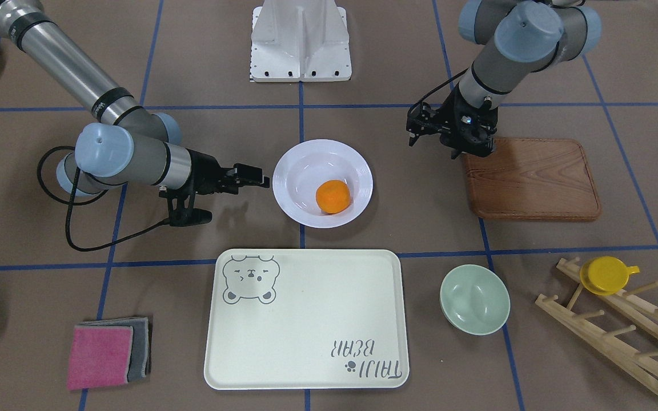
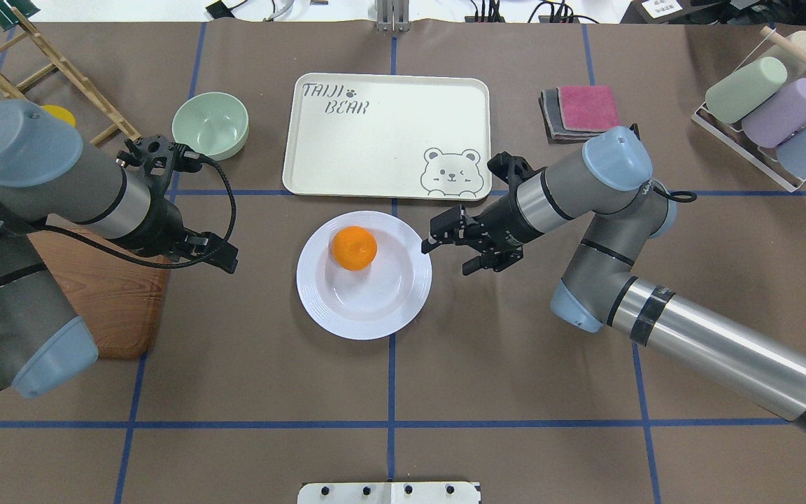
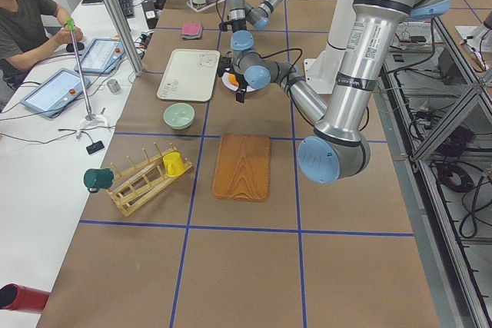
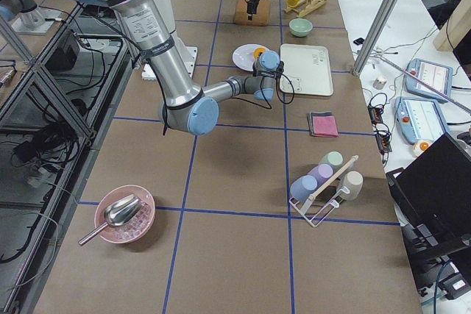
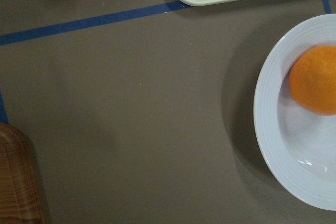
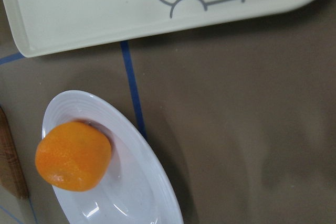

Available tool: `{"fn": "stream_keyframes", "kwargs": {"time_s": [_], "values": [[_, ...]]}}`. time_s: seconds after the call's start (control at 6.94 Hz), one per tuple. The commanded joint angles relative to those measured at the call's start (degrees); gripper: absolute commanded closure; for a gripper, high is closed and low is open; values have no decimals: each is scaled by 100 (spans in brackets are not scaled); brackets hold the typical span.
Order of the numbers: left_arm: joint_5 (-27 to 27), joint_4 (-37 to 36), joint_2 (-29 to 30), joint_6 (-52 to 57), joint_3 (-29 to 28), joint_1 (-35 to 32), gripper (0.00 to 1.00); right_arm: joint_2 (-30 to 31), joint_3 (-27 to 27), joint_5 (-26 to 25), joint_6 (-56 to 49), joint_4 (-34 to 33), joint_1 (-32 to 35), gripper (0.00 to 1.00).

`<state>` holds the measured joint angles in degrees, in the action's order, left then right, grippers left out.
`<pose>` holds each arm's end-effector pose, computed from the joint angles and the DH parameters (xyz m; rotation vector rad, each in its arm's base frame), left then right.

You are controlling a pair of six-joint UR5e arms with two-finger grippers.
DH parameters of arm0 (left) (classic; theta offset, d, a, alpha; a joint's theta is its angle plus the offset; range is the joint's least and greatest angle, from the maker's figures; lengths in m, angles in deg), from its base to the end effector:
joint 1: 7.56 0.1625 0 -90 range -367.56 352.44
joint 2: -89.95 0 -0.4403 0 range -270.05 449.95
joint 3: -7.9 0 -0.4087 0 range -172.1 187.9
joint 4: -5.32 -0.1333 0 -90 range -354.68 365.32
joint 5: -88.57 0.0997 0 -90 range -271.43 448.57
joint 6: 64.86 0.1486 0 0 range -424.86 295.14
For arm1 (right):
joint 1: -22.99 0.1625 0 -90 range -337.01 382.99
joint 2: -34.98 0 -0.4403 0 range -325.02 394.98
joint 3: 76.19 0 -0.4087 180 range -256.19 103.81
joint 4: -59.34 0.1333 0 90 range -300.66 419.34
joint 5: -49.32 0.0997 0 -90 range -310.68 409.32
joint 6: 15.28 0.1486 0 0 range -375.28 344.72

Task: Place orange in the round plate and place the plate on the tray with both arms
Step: 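Grasp the rim of the white plate nearest the right gripper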

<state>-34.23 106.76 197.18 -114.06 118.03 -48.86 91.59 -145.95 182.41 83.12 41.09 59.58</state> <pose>0.4271 -0.4455 0.3423 0.1386 0.9768 0.2356 -0.5891 -0.4769 0.3475 -0.2422 -1.4867 0.0740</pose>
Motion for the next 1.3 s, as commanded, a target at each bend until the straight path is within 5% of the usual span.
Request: {"fn": "stream_keyframes", "kwargs": {"time_s": [0.0, 0.43, 0.58, 0.72, 1.15], "values": [[-42, 6, -9, 120, 8, -35, 1, 34, -46, -764, 469, 401, -449, 0], [-130, -2, -44, 288, 52, -150, 1, 34, -178, -1459, 716, 506, -801, 1], [-130, -11, -44, 279, 70, -141, 1, 26, -178, -1670, 734, 507, -932, 40], [-130, -20, -44, 279, 87, -141, 1, 34, -169, -1794, 786, 507, -1021, 99], [-253, -38, -44, 279, 96, -159, 1, 17, -169, -2059, 865, 516, -1145, 100]]}}
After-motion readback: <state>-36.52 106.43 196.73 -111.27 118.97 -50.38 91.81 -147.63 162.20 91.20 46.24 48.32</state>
